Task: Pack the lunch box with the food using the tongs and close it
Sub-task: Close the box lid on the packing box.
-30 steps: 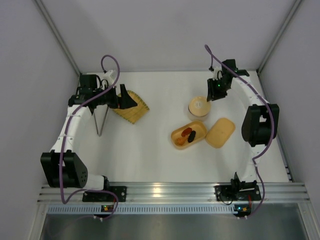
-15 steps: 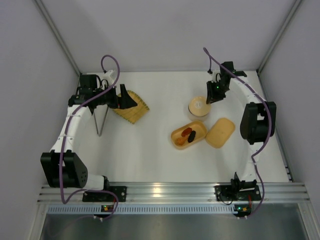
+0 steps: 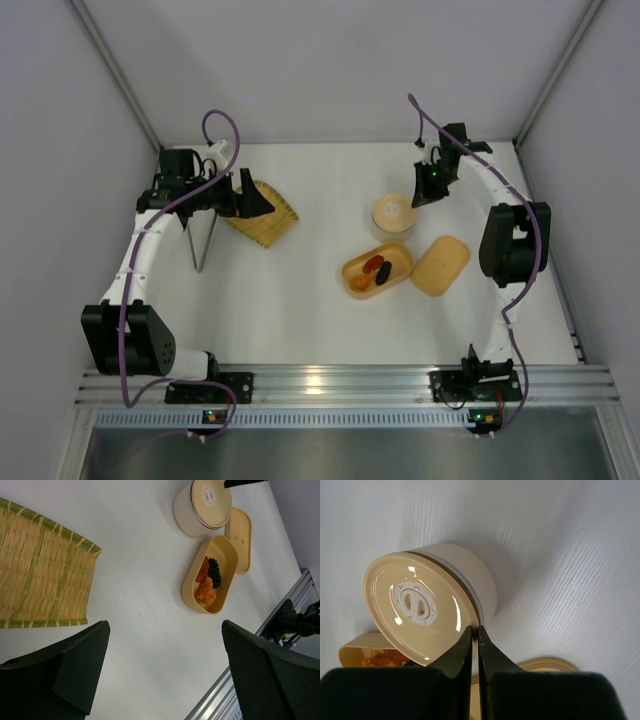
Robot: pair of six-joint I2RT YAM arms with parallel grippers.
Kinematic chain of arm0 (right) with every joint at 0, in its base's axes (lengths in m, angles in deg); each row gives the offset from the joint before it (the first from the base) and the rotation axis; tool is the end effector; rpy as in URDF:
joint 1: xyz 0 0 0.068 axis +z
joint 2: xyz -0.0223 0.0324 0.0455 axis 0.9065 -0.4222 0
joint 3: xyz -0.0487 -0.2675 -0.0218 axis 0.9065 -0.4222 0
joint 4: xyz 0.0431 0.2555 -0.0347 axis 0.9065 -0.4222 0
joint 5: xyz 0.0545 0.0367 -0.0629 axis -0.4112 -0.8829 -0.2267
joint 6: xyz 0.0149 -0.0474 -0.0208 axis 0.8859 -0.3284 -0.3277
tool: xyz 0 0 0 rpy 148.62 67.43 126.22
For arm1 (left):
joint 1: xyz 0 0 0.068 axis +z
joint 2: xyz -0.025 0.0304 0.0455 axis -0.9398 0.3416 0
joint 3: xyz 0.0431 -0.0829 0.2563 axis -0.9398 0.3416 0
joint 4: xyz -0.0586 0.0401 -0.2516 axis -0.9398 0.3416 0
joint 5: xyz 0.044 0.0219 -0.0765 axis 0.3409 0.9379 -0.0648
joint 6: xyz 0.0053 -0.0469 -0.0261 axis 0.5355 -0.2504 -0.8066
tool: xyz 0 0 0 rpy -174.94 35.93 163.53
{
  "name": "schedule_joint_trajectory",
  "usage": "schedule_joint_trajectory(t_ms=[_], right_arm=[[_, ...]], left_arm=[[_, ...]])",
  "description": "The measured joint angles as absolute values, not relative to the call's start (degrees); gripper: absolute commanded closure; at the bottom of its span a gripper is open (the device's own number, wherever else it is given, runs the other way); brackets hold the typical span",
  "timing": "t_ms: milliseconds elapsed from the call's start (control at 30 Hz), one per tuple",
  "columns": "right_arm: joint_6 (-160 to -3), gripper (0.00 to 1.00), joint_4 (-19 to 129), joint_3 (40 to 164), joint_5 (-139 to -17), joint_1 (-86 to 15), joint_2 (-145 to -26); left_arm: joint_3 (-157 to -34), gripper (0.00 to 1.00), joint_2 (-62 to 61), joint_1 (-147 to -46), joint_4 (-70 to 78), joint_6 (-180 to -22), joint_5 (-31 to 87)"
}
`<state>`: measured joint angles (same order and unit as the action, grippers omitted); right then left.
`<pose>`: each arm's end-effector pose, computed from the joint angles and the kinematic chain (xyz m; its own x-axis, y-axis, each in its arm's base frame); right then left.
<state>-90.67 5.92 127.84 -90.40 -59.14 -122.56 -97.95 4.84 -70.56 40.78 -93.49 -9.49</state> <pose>0.4359 0.0572 0.2375 -0.8961 -0.1310 -0.4240 -0.2737 0.9153 0.2956 0.3030 -0.0283 0.3401 -0.6985 -0.0440 -0.7142 0.4930 0.6938 -0.5250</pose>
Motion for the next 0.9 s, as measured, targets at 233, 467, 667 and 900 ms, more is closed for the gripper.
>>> schedule_joint_trajectory(t_ms=[233,467,667,900], right_arm=[[-90.7,1.0,5.4,128.6,-90.6,-59.1,-123.4],[-90.6,1.0,5.0,129.5,-90.9,-59.1,-124.7],[-90.5,1.0,4.9,129.7,-91.1,-59.1,-124.9],[-92.2,0.78,4.0,130.0,-91.0,-59.1,-124.9]], left_arm=[[-98.0,0.02,4.8,-70.6,40.8,-93.5,-9.5],[-98.0,0.02,4.8,-70.6,40.9,-93.2,-9.5],[-98.0,0.02,4.8,-70.6,40.9,-93.2,-9.5],[-97.9,0.02,5.0,-70.6,40.9,-93.3,-9.5]])
